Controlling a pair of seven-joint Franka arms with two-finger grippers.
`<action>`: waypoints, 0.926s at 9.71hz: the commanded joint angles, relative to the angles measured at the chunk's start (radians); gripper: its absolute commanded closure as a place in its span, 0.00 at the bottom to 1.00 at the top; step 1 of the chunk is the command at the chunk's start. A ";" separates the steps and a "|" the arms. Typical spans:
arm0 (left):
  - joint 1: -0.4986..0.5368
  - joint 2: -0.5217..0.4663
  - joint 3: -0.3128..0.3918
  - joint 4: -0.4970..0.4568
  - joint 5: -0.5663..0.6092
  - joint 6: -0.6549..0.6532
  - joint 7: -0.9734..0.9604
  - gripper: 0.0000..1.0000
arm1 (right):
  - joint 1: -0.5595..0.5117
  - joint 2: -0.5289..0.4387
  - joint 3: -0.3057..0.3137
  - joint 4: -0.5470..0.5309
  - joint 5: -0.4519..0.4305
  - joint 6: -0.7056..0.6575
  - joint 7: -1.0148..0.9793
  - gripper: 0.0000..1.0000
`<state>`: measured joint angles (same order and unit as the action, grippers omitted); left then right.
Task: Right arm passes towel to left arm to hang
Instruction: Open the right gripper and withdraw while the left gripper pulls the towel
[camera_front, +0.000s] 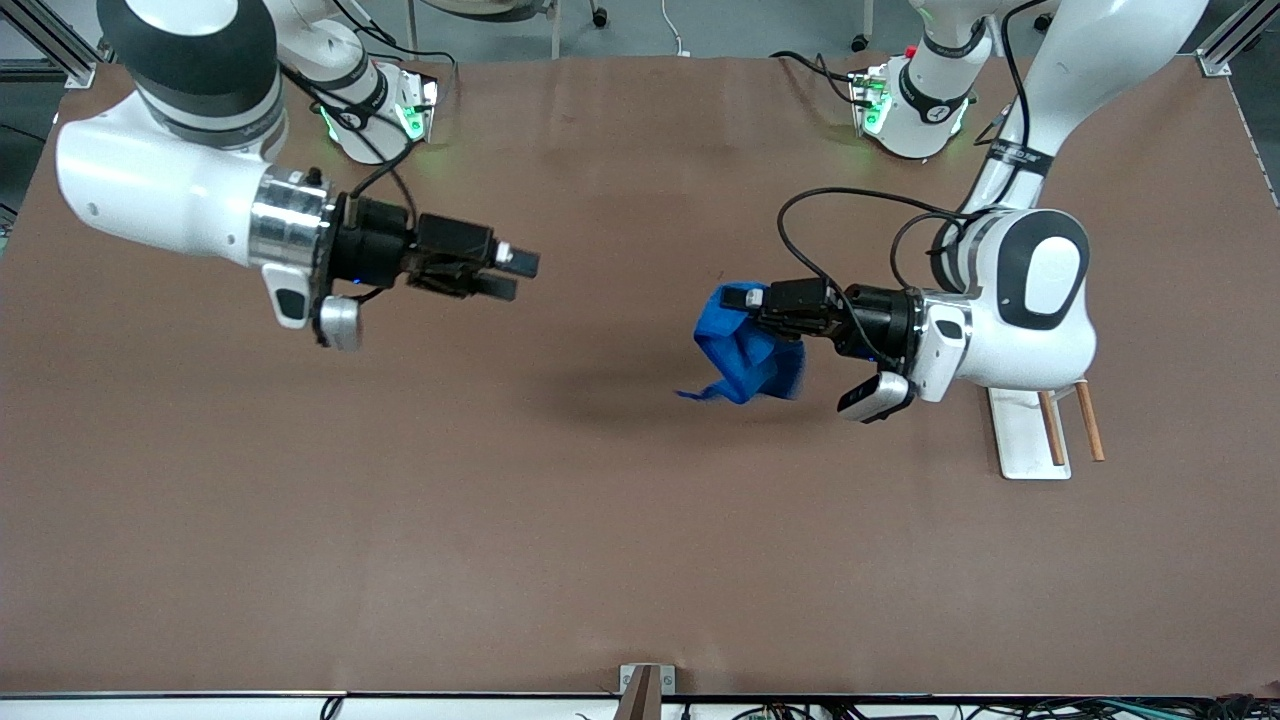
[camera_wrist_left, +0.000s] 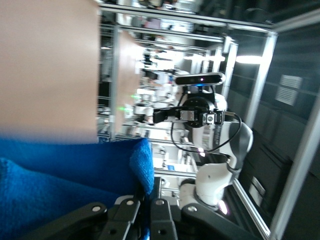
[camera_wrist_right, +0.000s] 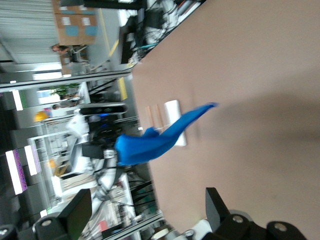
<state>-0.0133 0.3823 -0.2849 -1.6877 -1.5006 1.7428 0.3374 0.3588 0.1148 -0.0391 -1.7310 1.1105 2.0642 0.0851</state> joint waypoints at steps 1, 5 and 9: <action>0.025 -0.005 0.006 0.057 0.200 0.041 -0.230 1.00 | -0.085 -0.011 0.011 -0.031 -0.194 -0.022 0.021 0.00; 0.068 -0.045 0.004 0.121 0.664 0.043 -0.637 1.00 | -0.262 -0.011 0.011 -0.038 -0.741 -0.084 0.024 0.00; 0.067 -0.043 0.001 0.194 1.060 0.032 -0.886 1.00 | -0.356 -0.046 0.011 -0.035 -0.988 -0.149 0.016 0.00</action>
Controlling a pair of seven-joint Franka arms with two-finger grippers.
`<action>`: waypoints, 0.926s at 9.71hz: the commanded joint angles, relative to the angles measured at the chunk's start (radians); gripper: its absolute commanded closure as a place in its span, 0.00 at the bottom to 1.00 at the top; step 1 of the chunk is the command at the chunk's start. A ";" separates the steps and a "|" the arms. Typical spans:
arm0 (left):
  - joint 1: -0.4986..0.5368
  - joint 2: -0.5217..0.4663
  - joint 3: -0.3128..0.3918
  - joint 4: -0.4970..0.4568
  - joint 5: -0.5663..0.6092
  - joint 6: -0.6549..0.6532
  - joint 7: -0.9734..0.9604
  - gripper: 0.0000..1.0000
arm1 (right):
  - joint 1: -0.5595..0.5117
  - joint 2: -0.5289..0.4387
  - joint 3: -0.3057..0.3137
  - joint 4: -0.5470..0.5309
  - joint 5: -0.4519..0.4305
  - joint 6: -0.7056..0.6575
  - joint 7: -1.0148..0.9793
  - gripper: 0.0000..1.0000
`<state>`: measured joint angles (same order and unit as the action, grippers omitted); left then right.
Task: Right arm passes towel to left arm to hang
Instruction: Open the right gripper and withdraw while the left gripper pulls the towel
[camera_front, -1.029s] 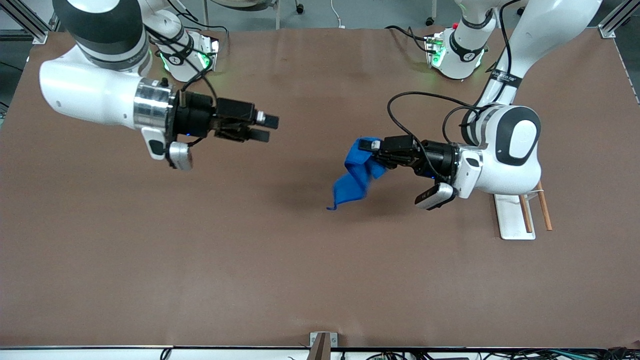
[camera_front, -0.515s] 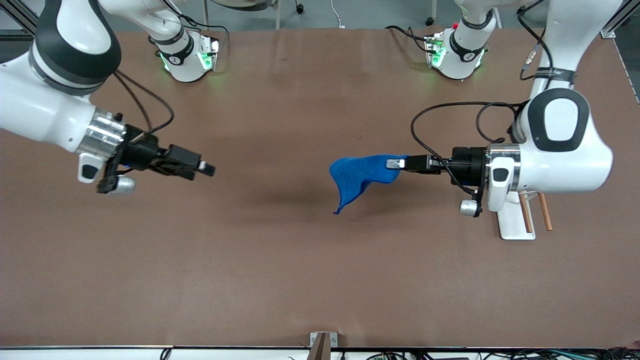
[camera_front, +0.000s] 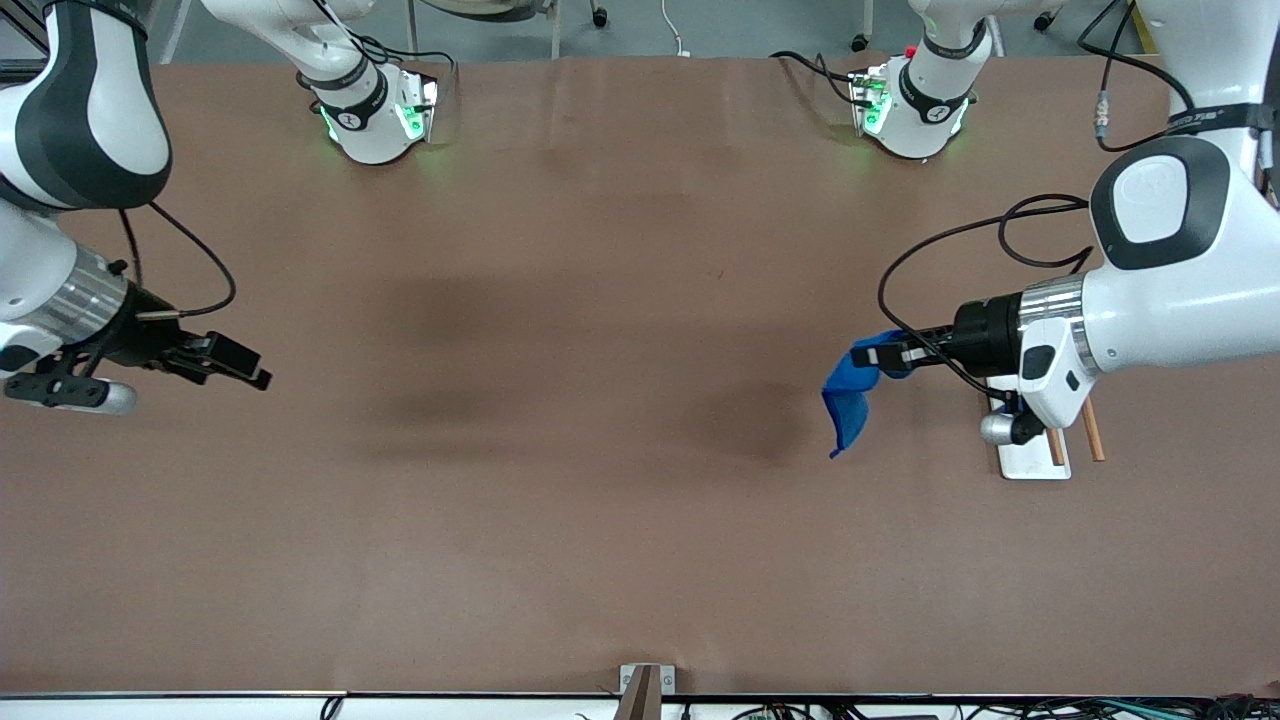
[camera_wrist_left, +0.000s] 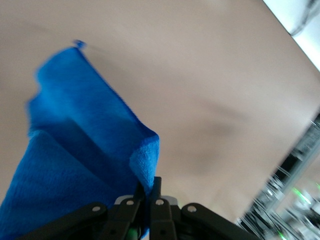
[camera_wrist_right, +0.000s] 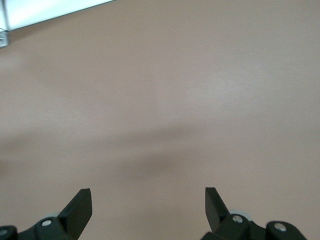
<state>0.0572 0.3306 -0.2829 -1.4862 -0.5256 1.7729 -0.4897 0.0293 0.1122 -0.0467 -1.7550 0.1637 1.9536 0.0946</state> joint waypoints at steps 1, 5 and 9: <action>-0.007 0.008 -0.001 -0.011 0.104 -0.003 -0.110 1.00 | -0.031 -0.074 0.019 -0.011 -0.049 -0.092 0.002 0.00; -0.014 -0.002 -0.010 -0.006 0.237 -0.013 -0.329 1.00 | -0.031 -0.166 0.021 0.003 -0.092 -0.229 -0.080 0.00; -0.005 -0.013 -0.009 -0.003 0.353 -0.087 -0.281 1.00 | -0.061 -0.138 0.019 0.187 -0.107 -0.346 -0.136 0.00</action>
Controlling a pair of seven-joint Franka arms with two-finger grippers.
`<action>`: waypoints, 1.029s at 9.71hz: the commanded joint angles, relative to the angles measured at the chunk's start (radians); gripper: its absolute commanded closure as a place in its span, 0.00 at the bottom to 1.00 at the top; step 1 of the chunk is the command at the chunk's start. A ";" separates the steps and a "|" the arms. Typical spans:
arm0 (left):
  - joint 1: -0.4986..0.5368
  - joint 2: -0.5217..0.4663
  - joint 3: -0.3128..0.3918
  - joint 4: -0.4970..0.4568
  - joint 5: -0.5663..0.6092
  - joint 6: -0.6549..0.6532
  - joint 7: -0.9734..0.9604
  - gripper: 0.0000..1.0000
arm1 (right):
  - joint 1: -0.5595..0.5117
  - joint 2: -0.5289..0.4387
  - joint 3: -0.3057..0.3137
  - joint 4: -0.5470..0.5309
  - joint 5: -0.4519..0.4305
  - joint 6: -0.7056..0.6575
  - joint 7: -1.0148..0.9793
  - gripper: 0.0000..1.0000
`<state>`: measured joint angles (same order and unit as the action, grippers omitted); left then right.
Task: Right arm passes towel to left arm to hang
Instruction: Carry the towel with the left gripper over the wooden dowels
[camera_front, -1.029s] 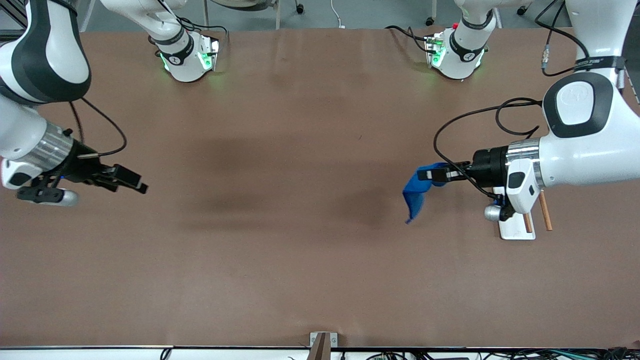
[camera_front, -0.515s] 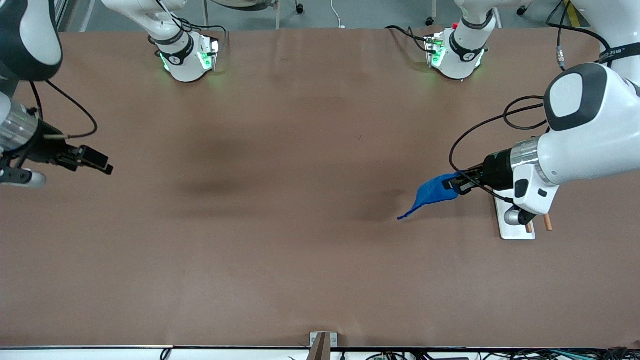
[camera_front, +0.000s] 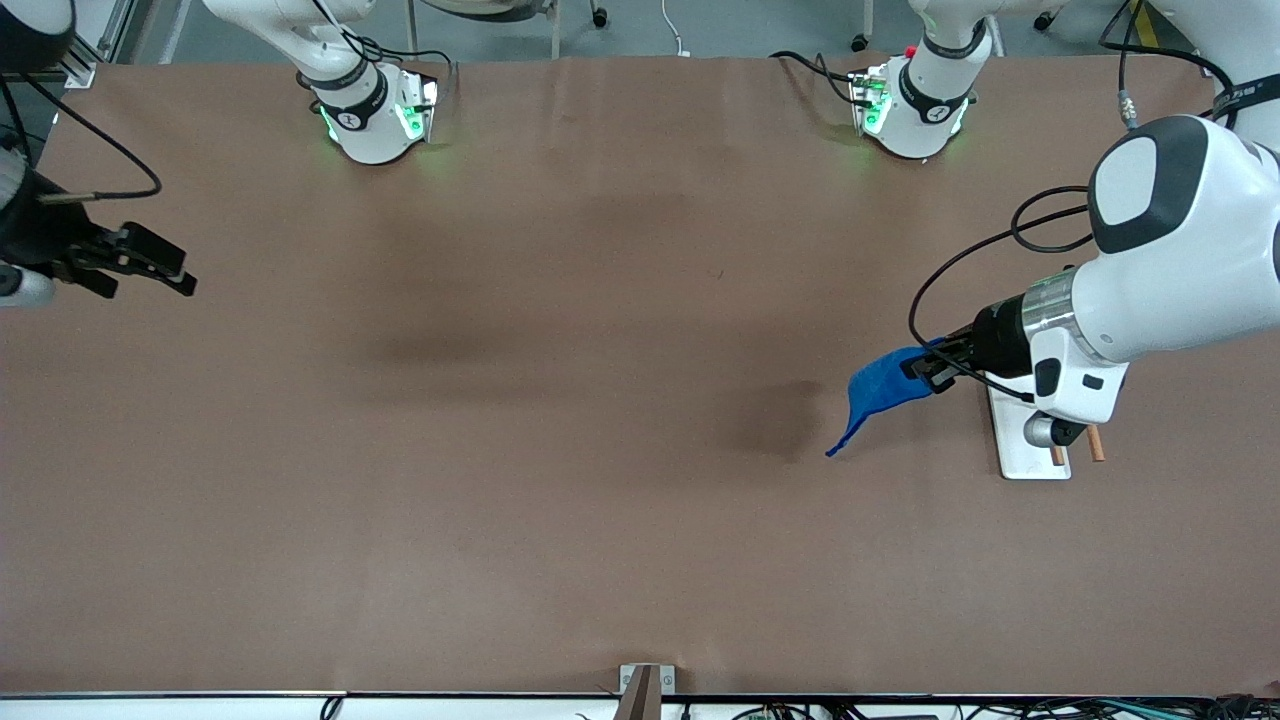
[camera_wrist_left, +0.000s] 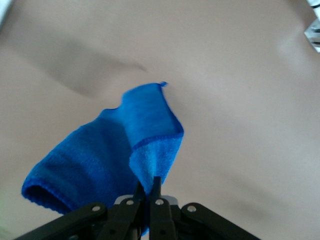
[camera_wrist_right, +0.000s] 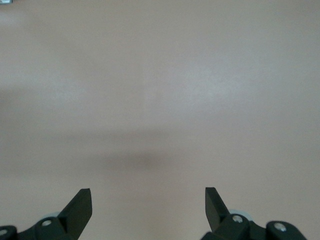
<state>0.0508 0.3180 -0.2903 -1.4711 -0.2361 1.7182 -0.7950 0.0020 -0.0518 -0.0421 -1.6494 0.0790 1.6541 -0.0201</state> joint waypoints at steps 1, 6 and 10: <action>0.006 -0.002 0.005 -0.021 0.078 -0.044 0.080 1.00 | -0.031 0.036 0.016 0.106 -0.060 -0.059 -0.020 0.00; 0.165 -0.034 0.008 -0.107 0.153 -0.040 0.411 1.00 | -0.033 -0.017 0.018 -0.027 -0.058 -0.059 -0.020 0.00; 0.173 -0.034 0.078 -0.156 0.170 -0.049 0.405 1.00 | -0.034 -0.008 0.016 -0.021 -0.053 -0.039 -0.021 0.00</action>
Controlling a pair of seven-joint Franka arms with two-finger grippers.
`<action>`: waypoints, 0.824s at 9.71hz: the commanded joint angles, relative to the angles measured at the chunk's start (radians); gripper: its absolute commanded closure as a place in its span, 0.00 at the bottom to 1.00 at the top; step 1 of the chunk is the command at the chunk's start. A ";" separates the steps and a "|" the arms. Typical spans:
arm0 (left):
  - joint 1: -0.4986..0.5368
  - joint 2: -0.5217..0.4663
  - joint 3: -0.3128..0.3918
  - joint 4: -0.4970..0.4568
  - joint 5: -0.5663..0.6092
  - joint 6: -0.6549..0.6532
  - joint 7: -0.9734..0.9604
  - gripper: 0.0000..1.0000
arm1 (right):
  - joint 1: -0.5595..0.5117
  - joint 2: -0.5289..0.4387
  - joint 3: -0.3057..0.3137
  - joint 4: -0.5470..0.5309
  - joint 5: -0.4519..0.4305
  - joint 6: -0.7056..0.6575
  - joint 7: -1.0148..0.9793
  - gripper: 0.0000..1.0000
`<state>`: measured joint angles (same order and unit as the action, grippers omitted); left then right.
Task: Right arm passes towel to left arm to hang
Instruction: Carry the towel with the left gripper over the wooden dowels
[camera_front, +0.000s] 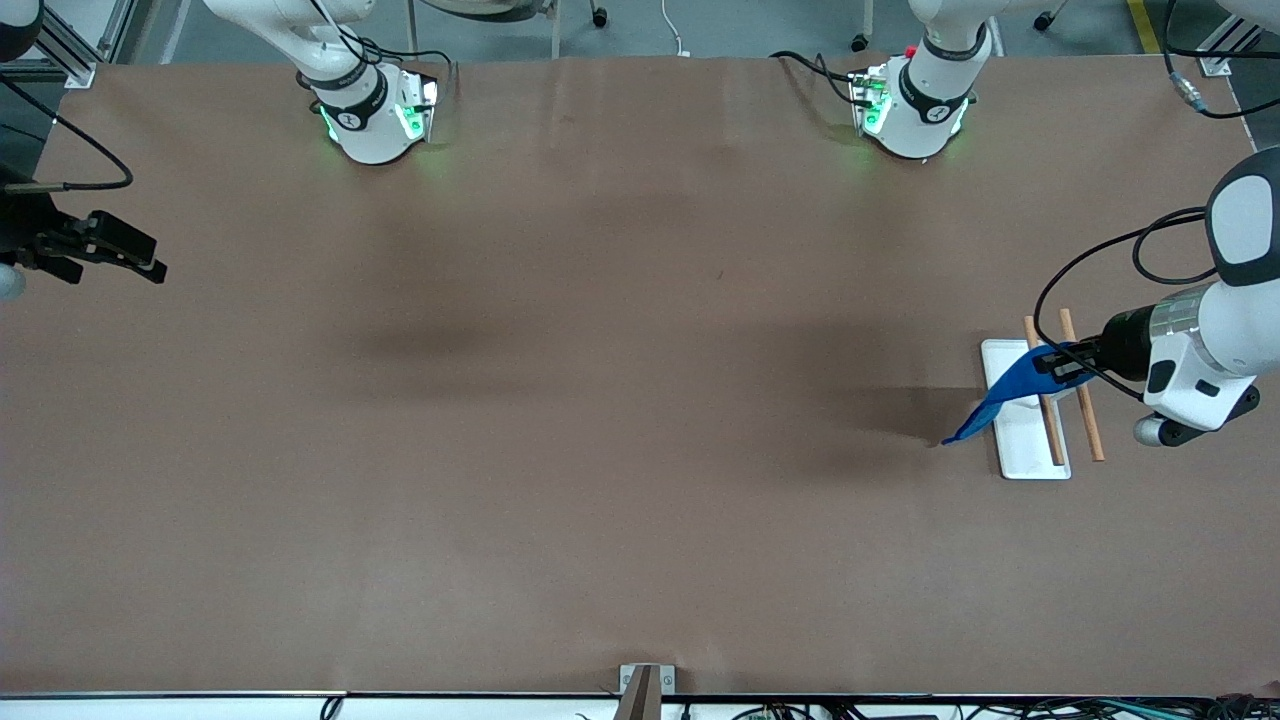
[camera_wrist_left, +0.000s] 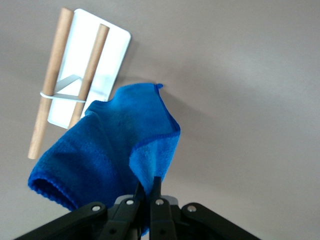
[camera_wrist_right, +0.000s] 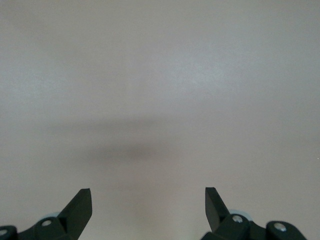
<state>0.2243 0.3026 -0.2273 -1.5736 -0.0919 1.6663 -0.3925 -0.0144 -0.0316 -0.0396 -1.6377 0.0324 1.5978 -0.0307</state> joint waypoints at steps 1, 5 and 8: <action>0.016 -0.019 0.019 -0.055 0.044 -0.010 -0.005 1.00 | -0.018 -0.030 0.014 -0.033 -0.006 0.017 -0.011 0.00; 0.067 -0.019 0.031 -0.052 0.067 -0.056 -0.003 1.00 | -0.018 -0.028 0.014 -0.030 -0.006 0.019 -0.011 0.00; 0.076 0.004 0.093 -0.045 0.125 -0.042 0.130 1.00 | -0.019 -0.028 0.014 -0.030 -0.006 0.017 -0.011 0.00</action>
<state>0.2992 0.2918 -0.1602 -1.5980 0.0062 1.6072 -0.3196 -0.0151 -0.0318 -0.0396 -1.6388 0.0324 1.6039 -0.0307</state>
